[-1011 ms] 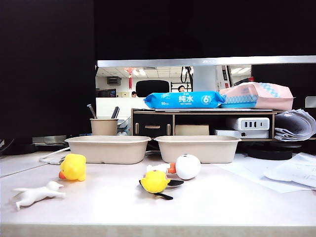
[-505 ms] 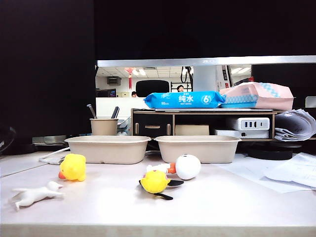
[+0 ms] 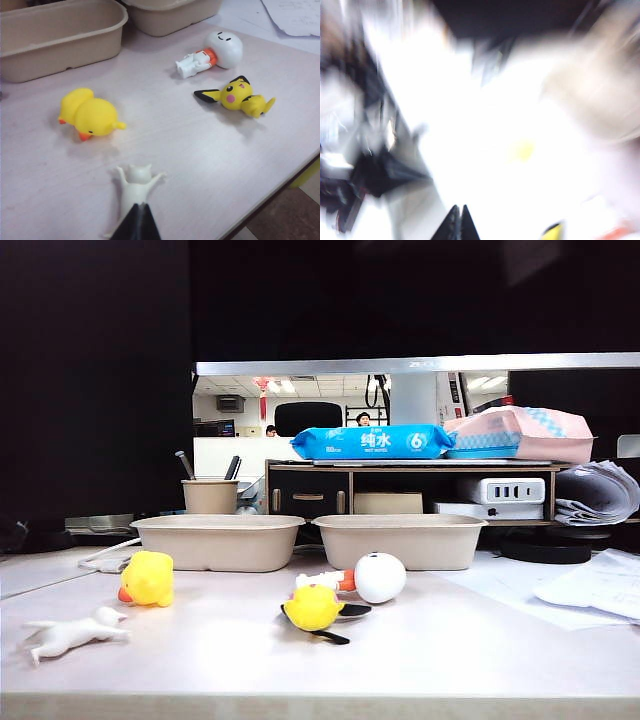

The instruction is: Put the dolls with similar colors into the same paper box, while dolls with different colors go into separate paper boxes.

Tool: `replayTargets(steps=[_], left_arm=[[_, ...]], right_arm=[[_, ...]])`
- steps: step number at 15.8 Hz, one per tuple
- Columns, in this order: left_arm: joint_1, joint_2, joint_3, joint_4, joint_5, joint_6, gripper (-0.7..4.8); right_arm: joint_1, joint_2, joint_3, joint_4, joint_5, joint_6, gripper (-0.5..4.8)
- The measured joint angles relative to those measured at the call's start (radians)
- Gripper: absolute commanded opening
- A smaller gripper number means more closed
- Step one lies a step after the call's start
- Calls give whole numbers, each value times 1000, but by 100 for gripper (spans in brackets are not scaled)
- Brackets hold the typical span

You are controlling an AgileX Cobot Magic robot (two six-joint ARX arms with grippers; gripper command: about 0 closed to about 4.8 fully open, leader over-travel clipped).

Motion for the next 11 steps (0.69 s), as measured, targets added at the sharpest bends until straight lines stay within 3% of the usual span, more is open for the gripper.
replayTargets(steps=[1, 2, 3, 4, 5, 8, 9, 11], left_arm=[[0, -1, 0, -1, 0, 0, -5], [1, -1, 0, -1, 0, 0, -5], [1, -1, 0, -1, 0, 0, -5], [1, -1, 0, -1, 0, 0, -5], [1, -2, 0, -1, 0, 0, -5], [1, -14, 0, -2, 0, 0, -5], [1, -18, 0, -2, 0, 0, -5], [1, -46, 0, -5, 0, 0, -5]], right_arm=[[56, 117, 79, -59, 9, -32, 14], [120, 318, 217, -94, 36, -50, 55], [146, 424, 285, -121, 41, -51, 165], [168, 502, 333, -132, 49, -55, 307], [205, 617, 423, -148, 86, -55, 339], [258, 774, 533, -147, 203, -58, 360], [262, 823, 565, -146, 240, -58, 454], [262, 912, 628, -140, 319, -58, 476]])
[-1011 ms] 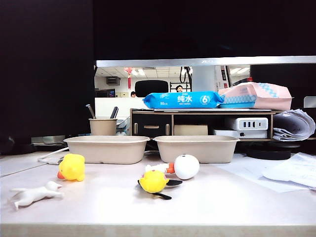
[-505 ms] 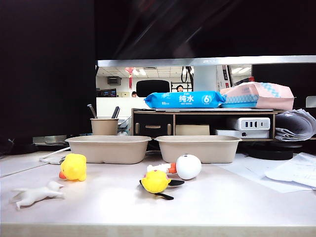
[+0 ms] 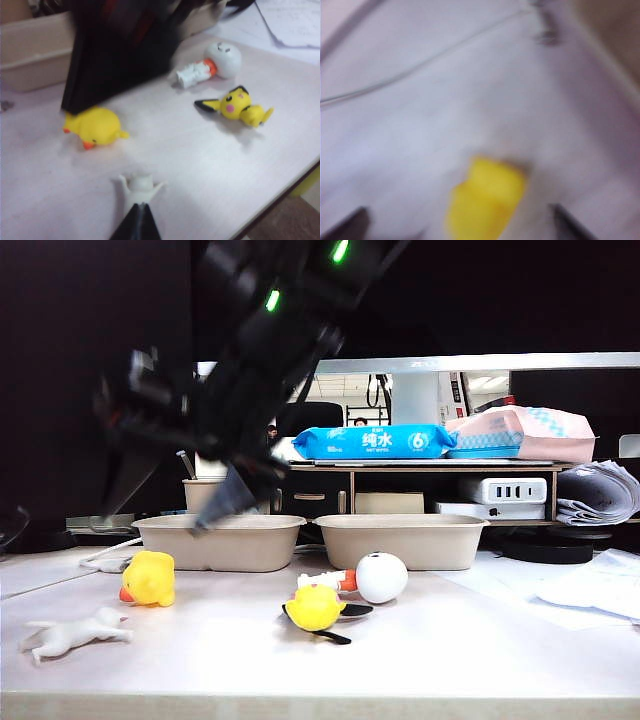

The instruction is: Put the dolls with similar colors into the same paper box, while dolls with different colors go into separate paper boxes.

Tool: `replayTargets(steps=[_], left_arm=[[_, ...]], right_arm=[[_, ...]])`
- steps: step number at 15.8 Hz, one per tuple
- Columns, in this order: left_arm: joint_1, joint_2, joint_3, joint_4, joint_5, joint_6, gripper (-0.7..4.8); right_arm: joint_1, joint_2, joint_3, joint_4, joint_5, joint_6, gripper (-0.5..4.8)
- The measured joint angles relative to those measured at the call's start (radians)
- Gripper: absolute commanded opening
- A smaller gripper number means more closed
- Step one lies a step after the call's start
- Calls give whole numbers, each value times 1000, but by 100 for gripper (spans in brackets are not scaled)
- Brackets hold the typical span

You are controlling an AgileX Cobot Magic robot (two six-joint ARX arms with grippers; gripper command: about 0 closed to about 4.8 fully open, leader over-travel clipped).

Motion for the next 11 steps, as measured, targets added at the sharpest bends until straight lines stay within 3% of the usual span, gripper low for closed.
replayTargets(steps=[11], left_arm=[[0, -18, 0, 0, 0, 0, -5]], right_arm=[[16, 81, 52, 13, 38, -23, 470]])
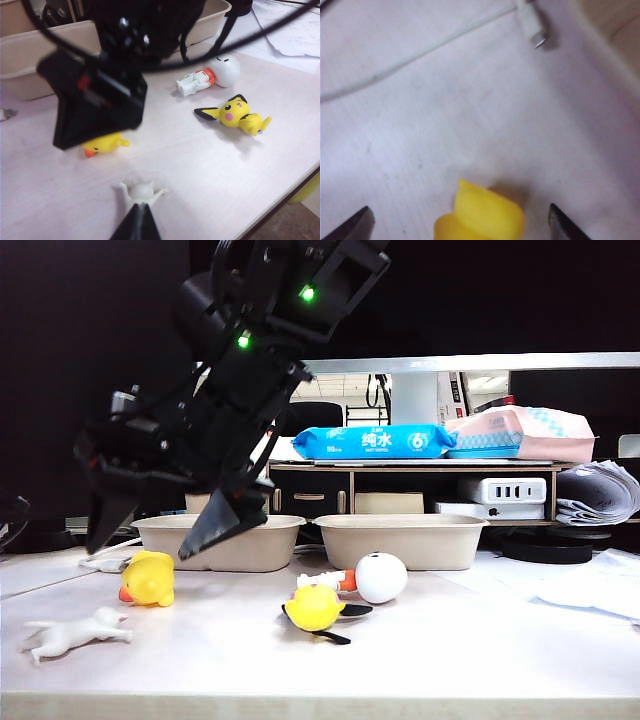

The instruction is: Put the dolls with similar colors into the same paper box, while dolls with different colors go into separate paper boxes.

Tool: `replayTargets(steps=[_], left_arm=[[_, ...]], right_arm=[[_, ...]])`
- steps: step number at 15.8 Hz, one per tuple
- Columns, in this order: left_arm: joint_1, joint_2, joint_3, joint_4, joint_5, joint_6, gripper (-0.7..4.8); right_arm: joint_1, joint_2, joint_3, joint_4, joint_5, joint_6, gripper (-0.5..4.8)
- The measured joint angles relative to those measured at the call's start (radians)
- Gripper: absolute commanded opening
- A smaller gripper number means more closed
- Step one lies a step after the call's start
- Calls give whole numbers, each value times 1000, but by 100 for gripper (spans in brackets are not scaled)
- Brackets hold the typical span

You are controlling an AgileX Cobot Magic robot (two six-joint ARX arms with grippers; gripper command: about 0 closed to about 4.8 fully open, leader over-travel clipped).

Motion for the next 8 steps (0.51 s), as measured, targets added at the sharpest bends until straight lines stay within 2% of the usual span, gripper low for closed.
replayTargets(steps=[4, 6, 8], left_arm=[[0, 0, 0, 0, 0, 0, -5], [0, 0, 0, 0, 0, 0, -5], [0, 0, 0, 0, 0, 0, -5]], right_arm=[[2, 34, 0, -19, 19, 0, 458], [5, 42, 0, -21, 41, 0, 404], [9, 42, 0, -19, 44, -2, 388]])
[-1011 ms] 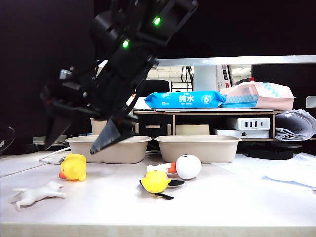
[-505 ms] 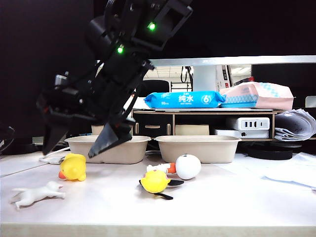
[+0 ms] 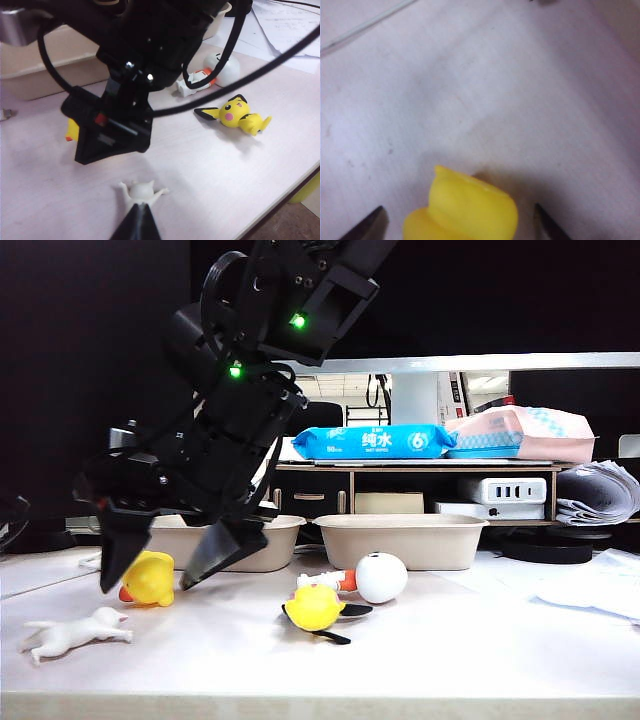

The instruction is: Put the dolls with similar colors into the same paper box, while dolls with different colors go into separate paper boxes.

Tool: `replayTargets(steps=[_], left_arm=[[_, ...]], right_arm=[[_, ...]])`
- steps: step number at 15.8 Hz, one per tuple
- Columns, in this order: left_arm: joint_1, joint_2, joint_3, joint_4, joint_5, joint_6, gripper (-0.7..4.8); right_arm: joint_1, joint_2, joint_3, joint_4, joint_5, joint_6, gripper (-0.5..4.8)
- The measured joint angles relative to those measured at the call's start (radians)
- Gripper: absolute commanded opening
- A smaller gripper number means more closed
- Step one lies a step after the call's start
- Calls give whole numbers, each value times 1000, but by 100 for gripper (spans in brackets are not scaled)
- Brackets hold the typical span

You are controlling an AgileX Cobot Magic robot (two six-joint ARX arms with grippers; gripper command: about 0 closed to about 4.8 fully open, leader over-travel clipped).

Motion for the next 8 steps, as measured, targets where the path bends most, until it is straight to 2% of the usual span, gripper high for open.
replayTargets(steps=[1, 2, 3, 4, 8], left_arm=[[0, 0, 0, 0, 0, 0, -5], [0, 0, 0, 0, 0, 0, -5], [0, 0, 0, 0, 0, 0, -5], [0, 0, 0, 0, 0, 0, -5], [0, 0, 0, 0, 0, 0, -5]], right_arm=[[0, 2, 0, 1, 0, 0, 328], [0, 5, 0, 6, 0, 1, 220], [0, 6, 0, 7, 0, 2, 172], [0, 6, 0, 9, -3, 1, 146], [0, 6, 5, 16, -2, 0, 148]])
